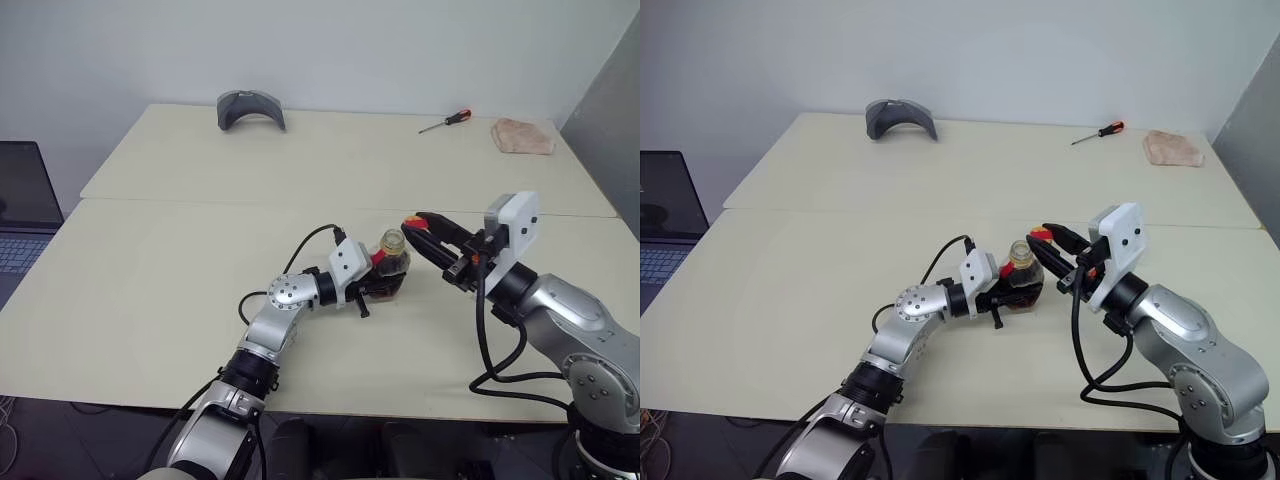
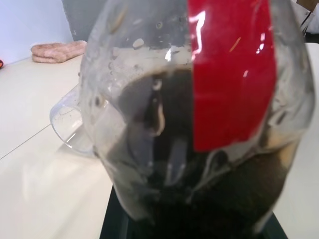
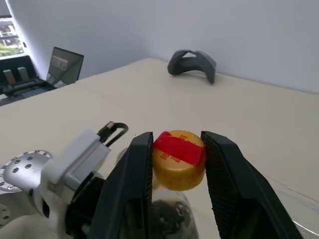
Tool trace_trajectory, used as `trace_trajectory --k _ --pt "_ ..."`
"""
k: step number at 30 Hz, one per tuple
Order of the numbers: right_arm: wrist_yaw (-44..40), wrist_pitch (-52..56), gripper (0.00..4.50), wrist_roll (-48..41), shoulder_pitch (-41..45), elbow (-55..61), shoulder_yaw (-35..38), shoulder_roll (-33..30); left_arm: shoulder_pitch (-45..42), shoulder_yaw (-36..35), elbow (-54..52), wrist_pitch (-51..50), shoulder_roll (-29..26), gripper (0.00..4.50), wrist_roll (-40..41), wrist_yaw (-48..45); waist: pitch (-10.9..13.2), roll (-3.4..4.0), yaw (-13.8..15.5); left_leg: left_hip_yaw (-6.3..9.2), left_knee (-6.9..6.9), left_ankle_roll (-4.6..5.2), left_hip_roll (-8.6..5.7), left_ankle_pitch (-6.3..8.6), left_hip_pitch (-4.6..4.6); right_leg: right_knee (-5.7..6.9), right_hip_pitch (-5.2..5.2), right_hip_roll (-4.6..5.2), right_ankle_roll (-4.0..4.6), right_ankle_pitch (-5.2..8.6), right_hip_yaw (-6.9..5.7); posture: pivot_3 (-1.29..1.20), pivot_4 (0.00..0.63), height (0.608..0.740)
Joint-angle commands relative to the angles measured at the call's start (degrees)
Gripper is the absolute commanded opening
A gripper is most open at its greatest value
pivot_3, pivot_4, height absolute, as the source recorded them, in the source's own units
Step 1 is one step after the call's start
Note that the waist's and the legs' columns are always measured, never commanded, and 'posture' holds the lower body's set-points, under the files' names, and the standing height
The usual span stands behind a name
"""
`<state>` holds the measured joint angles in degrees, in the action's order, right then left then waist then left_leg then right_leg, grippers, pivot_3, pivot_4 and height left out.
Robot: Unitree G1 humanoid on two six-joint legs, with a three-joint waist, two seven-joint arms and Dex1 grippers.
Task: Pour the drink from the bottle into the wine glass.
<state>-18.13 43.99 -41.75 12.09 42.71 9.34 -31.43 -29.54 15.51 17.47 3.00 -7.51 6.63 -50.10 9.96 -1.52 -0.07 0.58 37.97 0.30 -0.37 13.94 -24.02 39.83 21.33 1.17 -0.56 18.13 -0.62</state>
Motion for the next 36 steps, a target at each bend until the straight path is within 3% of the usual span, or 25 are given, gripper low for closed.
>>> trace_trajectory --k 1,4,8,13,18,19,21,27,32,36 --pt "-5.07 -1.74 1.19 2.51 -7.35 0.34 5.68 -6.14 -0.36 -0.40 -1.69 1.25 0.39 0.72 0.66 0.27 0.00 -0.01 0.31 0.03 0.00 0.00 0.00 0.00 -0.01 -0.07 -0.05 0.00 0.00 0.00 -0.04 0.00 0.150 0.740" --pt "-5.07 -5.52 1.19 7.33 -13.96 -4.10 8.85 -7.28 -0.66 -0.47 -1.38 1.47 0.76 0.72 0.67 0.57 0.00 0.00 0.52 0.03 -0.01 0.01 0.00 0.00 -0.02 -0.23 -0.12 0.00 0.00 0.00 -0.05 0.00 0.150 0.740" --pt "-0.71 -14.95 1.19 22.36 -19.86 -13.97 8.07 -8.08 -0.66 -0.36 -1.10 1.73 0.97 0.72 0.62 0.67 -0.01 0.01 0.38 -0.10 -0.01 0.01 -0.01 0.00 0.03 -0.21 -0.12 0.02 -0.03 -0.02 0.05 0.00 0.150 0.740" --pt "4.95 -18.20 1.19 26.64 -19.03 -21.68 6.94 0.08 -1.01 -0.37 -0.62 1.85 1.35 0.72 0.53 0.85 -0.02 0.05 -0.03 -0.08 -0.02 0.00 0.06 0.00 0.16 0.02 -0.09 -0.09 -0.05 -0.01 0.07 0.00 0.150 0.740" --pt "6.27 -19.02 1.19 28.57 -18.11 -26.48 7.78 2.93 -1.10 -0.69 -0.80 1.80 1.31 0.72 0.43 1.25 -0.04 0.15 -0.02 -0.15 0.00 -0.01 0.04 -0.01 0.15 0.08 -0.05 -0.07 -0.04 -0.01 0.12 0.00 0.150 0.740" --pt "6.16 -18.74 1.75 27.93 -18.12 -27.26 8.33 3.49 -1.03 -0.72 -0.89 1.79 1.21 0.72 0.43 1.28 -0.04 0.15 -0.01 -0.18 0.01 -0.01 0.04 -0.01 0.15 0.08 -0.05 -0.06 -0.04 -0.02 0.14 0.00 0.150 0.740" --pt "5.30 -19.14 2.21 27.59 -18.78 -29.07 8.86 3.78 -0.78 -0.78 -1.11 1.75 1.02 0.72 0.41 1.39 -0.04 0.15 0.03 -0.20 0.01 -0.01 0.03 -0.01 0.14 0.06 -0.05 -0.04 -0.04 -0.02 0.15 0.00 0.150 0.740" --pt "2.06 -19.57 4.34 25.92 -20.98 -30.40 8.90 4.87 -0.65 -1.10 -0.99 1.98 1.14 0.72 0.28 2.73 -0.05 0.16 0.03 -0.20 -0.01 -0.01 0.03 -0.01 0.14 0.05 -0.06 -0.04 -0.04 -0.01 0.14 0.00 0.150 0.740" --pt "3.59 -20.71 4.50 27.60 -22.09 -29.61 9.87 5.89 -0.92 -2.39 0.14 3.34 0.94 0.72 -0.27 5.60 -0.05 0.16 -0.02 -0.16 0.00 -0.01 0.04 -0.01 0.19 0.09 -0.09 -0.05 -0.04 -0.02 0.12 0.00 0.150 0.740" --pt "-1.47 -26.96 4.50 27.09 -22.69 -19.75 6.81 4.79 -2.10 -6.14 2.54 6.40 0.28 0.72 -1.45 12.40 -0.05 0.18 -0.15 -0.15 0.00 -0.01 0.04 -0.01 0.17 0.08 -0.06 -0.05 -0.05 -0.01 0.12 0.00 0.150 0.740"
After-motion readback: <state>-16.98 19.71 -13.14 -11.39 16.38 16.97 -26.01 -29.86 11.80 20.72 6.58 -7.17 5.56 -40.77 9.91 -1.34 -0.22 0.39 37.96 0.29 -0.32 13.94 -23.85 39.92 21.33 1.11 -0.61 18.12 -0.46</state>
